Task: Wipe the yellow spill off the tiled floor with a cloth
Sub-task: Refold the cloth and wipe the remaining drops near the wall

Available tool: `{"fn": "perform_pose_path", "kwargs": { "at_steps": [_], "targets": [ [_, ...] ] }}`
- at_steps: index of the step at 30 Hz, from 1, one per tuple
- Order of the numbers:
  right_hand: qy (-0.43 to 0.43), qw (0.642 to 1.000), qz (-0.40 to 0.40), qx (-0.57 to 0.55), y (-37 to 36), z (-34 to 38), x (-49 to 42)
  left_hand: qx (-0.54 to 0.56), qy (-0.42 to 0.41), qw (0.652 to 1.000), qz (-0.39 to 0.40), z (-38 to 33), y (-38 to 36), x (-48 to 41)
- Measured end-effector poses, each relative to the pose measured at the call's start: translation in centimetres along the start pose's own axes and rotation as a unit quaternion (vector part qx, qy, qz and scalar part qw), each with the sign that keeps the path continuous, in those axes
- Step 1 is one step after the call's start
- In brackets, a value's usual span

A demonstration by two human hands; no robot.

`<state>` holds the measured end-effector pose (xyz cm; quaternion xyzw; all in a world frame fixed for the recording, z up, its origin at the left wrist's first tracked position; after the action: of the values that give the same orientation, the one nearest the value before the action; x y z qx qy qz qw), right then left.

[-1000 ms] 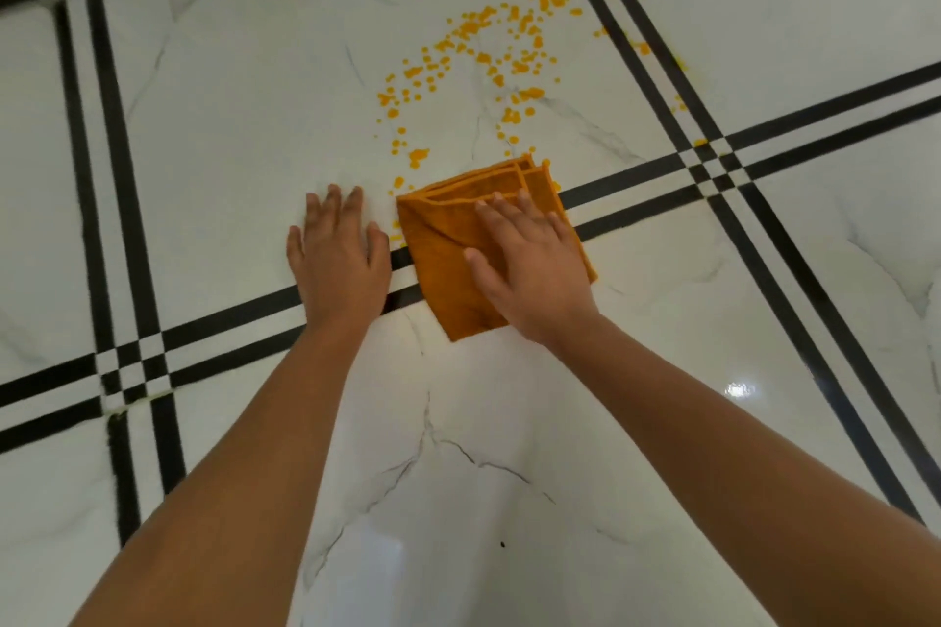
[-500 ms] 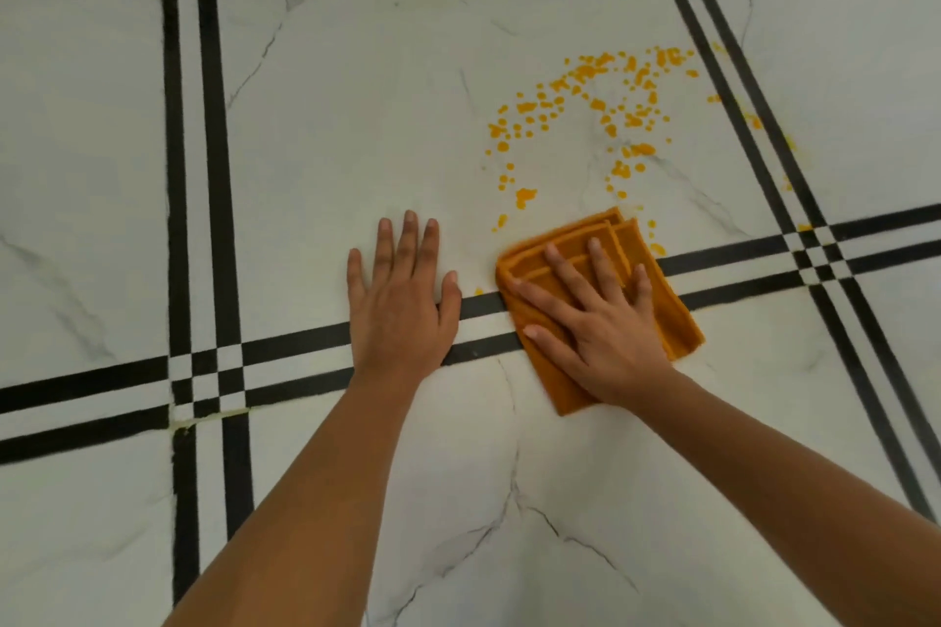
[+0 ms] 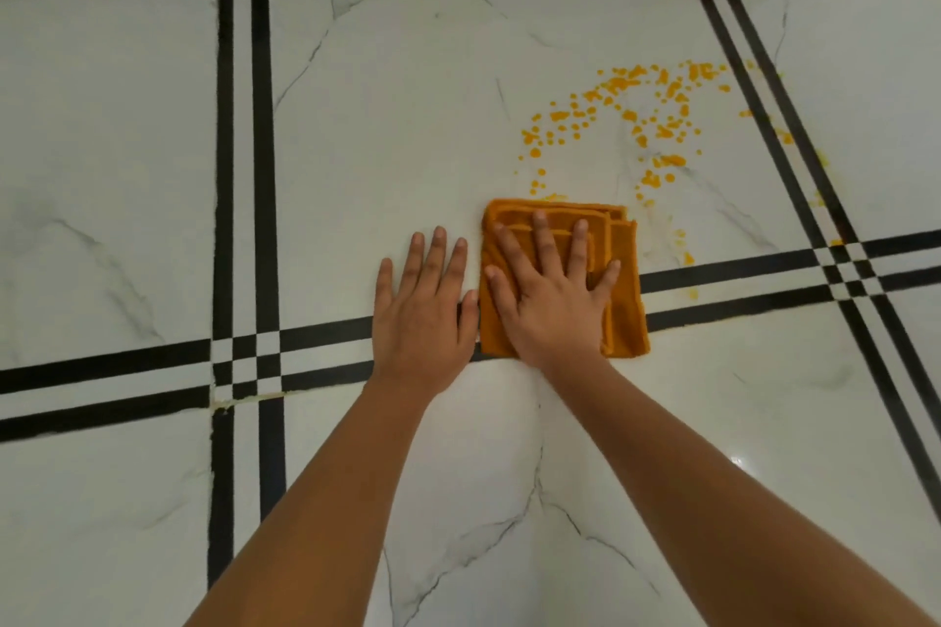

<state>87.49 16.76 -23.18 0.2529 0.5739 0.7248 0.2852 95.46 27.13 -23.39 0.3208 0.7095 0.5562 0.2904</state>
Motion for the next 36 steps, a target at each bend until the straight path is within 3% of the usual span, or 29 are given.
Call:
{"fn": "perform_pose_path", "kwargs": {
  "at_steps": [3,7,12,15,17,20,23,24,28,32,36],
  "targets": [
    [0.107,0.994,-0.002,0.034,0.2,-0.7,2.8,0.002,0.006,1.000,-0.003,0.1,0.4,0.7],
    [0.005,0.999,0.032,0.021,0.9,-3.4,1.8,0.010,-0.020,0.999,0.024,-1.4,0.3,0.2],
    [0.029,0.998,0.043,0.035,1.6,-6.9,2.4,0.002,-0.017,0.999,0.027,-3.9,-0.6,0.0],
    [-0.140,0.989,0.046,-0.010,2.1,-10.2,2.2,-0.007,-0.042,0.999,0.017,-4.5,-0.6,0.0],
    [-0.124,0.992,0.035,0.014,2.2,-10.4,2.9,-0.013,-0.083,0.996,0.005,-6.0,-0.3,-1.4],
    [-0.031,0.999,0.021,0.021,2.9,-11.8,0.2,0.007,-0.060,0.998,0.015,-7.7,-0.7,-4.1],
    [-0.133,0.991,0.007,-0.004,3.3,-13.7,-4.3,0.016,-0.026,1.000,0.005,-9.1,-1.4,-5.7],
    [-0.107,0.994,0.006,0.004,3.2,-13.7,-5.3,0.013,-0.025,1.000,-0.003,-9.8,-1.5,-6.3],
    [0.183,0.981,0.026,0.059,3.2,-14.9,-6.5,0.013,-0.007,1.000,-0.021,-11.6,-2.2,-7.9],
    [0.069,0.997,0.021,0.028,5.1,-19.9,-8.7,-0.005,-0.009,1.000,-0.021,-14.6,-2.7,-8.7],
    [0.093,0.995,0.008,0.030,5.4,-24.3,-4.3,-0.011,-0.010,1.000,-0.013,-18.7,-3.7,-9.3]
  ]
}}
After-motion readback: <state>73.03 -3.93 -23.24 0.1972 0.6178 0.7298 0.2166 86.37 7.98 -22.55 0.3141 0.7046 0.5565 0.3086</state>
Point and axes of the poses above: each hand's wrist, its own x-axis away from the middle knuckle, its own y-axis out of the back of the hand, z = x × y, the point moved 6 cm from there along -x, towards the middle knuckle, and after that the axes turned 7 degrees about -z, right-handed, at the moved point
